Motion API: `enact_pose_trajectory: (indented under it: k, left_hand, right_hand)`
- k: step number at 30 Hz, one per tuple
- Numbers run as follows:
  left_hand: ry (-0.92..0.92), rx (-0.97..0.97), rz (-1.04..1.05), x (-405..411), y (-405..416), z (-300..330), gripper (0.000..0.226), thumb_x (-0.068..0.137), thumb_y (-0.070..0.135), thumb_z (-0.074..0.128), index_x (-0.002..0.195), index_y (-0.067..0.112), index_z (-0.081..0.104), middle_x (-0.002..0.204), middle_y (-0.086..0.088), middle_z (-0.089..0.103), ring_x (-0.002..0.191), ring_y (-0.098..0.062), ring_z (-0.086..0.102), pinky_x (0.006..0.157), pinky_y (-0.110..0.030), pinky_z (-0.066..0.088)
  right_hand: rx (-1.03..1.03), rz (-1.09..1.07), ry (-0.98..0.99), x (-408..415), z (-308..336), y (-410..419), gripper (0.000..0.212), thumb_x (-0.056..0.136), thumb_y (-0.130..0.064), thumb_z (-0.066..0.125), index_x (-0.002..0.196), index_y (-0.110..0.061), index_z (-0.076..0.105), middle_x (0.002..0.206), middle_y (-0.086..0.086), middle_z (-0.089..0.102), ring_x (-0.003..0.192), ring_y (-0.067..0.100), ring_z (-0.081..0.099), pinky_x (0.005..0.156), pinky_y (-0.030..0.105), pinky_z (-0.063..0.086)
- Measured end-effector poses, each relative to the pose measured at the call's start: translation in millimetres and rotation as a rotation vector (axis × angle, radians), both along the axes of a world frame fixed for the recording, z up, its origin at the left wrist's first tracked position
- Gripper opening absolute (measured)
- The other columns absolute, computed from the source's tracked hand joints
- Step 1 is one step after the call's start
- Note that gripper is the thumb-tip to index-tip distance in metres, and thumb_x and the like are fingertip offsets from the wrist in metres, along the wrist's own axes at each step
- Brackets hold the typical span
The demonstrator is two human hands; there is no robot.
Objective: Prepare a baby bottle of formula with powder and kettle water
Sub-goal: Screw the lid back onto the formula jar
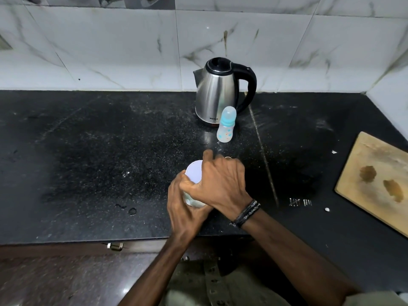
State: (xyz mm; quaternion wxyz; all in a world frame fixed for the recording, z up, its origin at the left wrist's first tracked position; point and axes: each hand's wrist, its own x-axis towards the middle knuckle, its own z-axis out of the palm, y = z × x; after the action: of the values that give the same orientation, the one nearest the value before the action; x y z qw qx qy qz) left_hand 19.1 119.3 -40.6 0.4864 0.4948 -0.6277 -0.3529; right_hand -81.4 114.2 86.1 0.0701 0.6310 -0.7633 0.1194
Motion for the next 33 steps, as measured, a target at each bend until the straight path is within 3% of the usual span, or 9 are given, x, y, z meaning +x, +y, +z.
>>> enact_pose_trajectory:
  k: [4, 7, 12, 15, 20, 29, 33]
  left_hand:
    - [-0.039, -0.023, -0.034, 0.7, -3.8, 1.9, 0.098, 0.061, 0.052, 0.086, 0.139, 0.001, 0.054, 0.134, -0.013, 0.062, 0.122, -0.033, 0.062, 0.098, -0.057, 0.053]
    - [-0.054, -0.001, -0.083, 1.4, -12.8, 4.8, 0.096, 0.062, 0.050, 0.086, 0.140, 0.007, 0.052, 0.135, -0.011, 0.061, 0.123, -0.033, 0.061, 0.098, -0.058, 0.053]
    - [0.039, 0.066, -0.055, -2.1, -37.2, 10.8, 0.098, 0.062, 0.050, 0.089, 0.145, 0.016, 0.050, 0.139, -0.004, 0.062, 0.128, -0.024, 0.062, 0.104, -0.053, 0.053]
    - [0.057, 0.106, -0.033, -7.8, -62.0, 15.1, 0.105, 0.056, 0.053, 0.093, 0.145, 0.019, 0.050, 0.140, 0.000, 0.062, 0.128, -0.019, 0.062, 0.104, -0.050, 0.054]
    - [0.015, 0.123, -0.033, -22.8, -110.9, 17.1, 0.108, 0.053, 0.061, 0.095, 0.143, 0.021, 0.050, 0.139, 0.002, 0.062, 0.127, -0.019, 0.062, 0.103, -0.050, 0.054]
    - [-0.060, 0.125, -0.100, -62.6, -175.7, 10.7, 0.105, 0.054, 0.035, 0.102, 0.143, 0.016, 0.051, 0.138, 0.000, 0.064, 0.124, -0.019, 0.062, 0.105, -0.045, 0.054]
    - [-0.092, 0.145, -0.093, -73.9, -192.2, 4.9, 0.106, 0.056, 0.024, 0.104, 0.145, 0.010, 0.050, 0.140, -0.005, 0.063, 0.125, -0.018, 0.059, 0.106, -0.040, 0.051]
  right_hand:
    - [0.007, 0.019, -0.009, -6.6, -2.6, 1.3, 0.064, 0.074, -0.071, 0.043, 0.087, -0.011, 0.057, 0.067, 0.010, 0.067, 0.057, 0.030, 0.065, 0.058, 0.031, 0.029]
    - [0.016, 0.054, -0.076, -17.7, -2.9, 5.3, 0.068, 0.081, -0.078, 0.039, 0.098, -0.014, 0.054, 0.084, 0.010, 0.069, 0.073, 0.033, 0.067, 0.058, 0.032, 0.031]
    - [-0.033, 0.042, -0.211, -31.2, -3.8, 2.6, 0.068, 0.091, -0.071, 0.023, 0.119, -0.016, 0.052, 0.107, 0.011, 0.070, 0.094, 0.038, 0.067, 0.070, 0.040, 0.048]
    - [-0.021, 0.020, -0.256, -43.3, -10.7, -4.5, 0.059, 0.099, -0.061, 0.023, 0.119, -0.014, 0.052, 0.104, 0.012, 0.071, 0.093, 0.038, 0.067, 0.069, 0.041, 0.048]
    - [-0.007, -0.015, -0.270, -60.7, -31.8, -12.3, 0.048, 0.102, -0.055, 0.029, 0.108, -0.015, 0.055, 0.096, 0.009, 0.072, 0.086, 0.036, 0.067, 0.060, 0.036, 0.036]
    - [0.047, -0.013, -0.318, -85.4, -63.1, -24.5, 0.038, 0.102, -0.050, 0.035, 0.103, -0.018, 0.056, 0.093, 0.003, 0.070, 0.082, 0.029, 0.067, 0.059, 0.034, 0.043]
    - [0.048, 0.031, -0.325, -93.7, -74.8, -30.4, 0.033, 0.102, -0.045, 0.040, 0.103, -0.018, 0.057, 0.092, 0.003, 0.070, 0.079, 0.027, 0.065, 0.059, 0.030, 0.034]
